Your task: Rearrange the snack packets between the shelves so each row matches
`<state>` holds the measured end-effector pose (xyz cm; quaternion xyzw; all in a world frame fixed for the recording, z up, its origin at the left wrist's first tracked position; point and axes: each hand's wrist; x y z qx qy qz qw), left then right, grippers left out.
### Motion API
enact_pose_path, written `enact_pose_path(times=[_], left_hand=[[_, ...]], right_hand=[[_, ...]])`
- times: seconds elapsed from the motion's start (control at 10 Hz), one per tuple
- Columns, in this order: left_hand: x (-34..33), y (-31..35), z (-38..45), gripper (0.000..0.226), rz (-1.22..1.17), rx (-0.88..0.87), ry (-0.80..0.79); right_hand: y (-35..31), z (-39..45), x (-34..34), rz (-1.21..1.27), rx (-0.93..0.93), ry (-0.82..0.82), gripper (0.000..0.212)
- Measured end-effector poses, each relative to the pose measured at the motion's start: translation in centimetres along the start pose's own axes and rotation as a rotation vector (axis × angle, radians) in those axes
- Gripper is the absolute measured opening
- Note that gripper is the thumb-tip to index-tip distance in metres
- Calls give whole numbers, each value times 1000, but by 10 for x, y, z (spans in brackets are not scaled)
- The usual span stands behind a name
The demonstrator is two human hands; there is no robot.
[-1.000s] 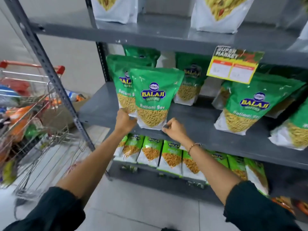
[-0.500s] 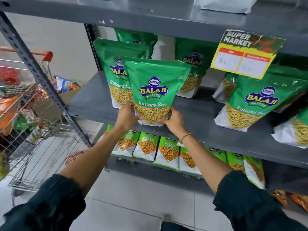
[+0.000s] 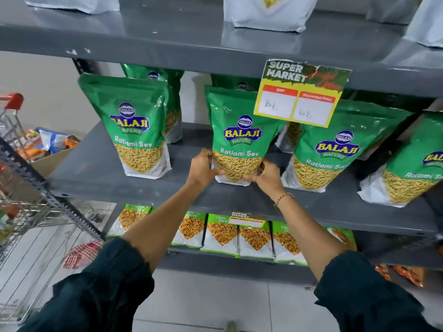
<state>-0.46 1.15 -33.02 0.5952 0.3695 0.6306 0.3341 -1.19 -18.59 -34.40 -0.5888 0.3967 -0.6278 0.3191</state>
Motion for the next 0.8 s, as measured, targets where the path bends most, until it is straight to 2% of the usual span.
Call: enact_pose_path(times=[0.3,0.5,0.6,0.7,0.8], left_hand=[[-6,-5,1,59,-13,-13,-7],[-5,3,-3,64,47,-43,-66],[-4,10,-7,60,126,-19,-94],[-3,10,-14,61,143,13,-88],[4,6,-27,63,214,-17,-44]], right_hand=[[4,1,2,-69,36,-33,52],[-3,0,5,-98,16,-70,55],[0,1,6,-80,-18,-116,69],[1,-11,7,-55,-3,-68,77],[-1,-51,5,-64,119,132,35]])
Point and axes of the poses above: each hand's wrist, its own z-axis towards the middle knuckle, its own x-axis out of the back of the hand, y = z × x, and after that the axes turned 1 degree about -x, right-handed
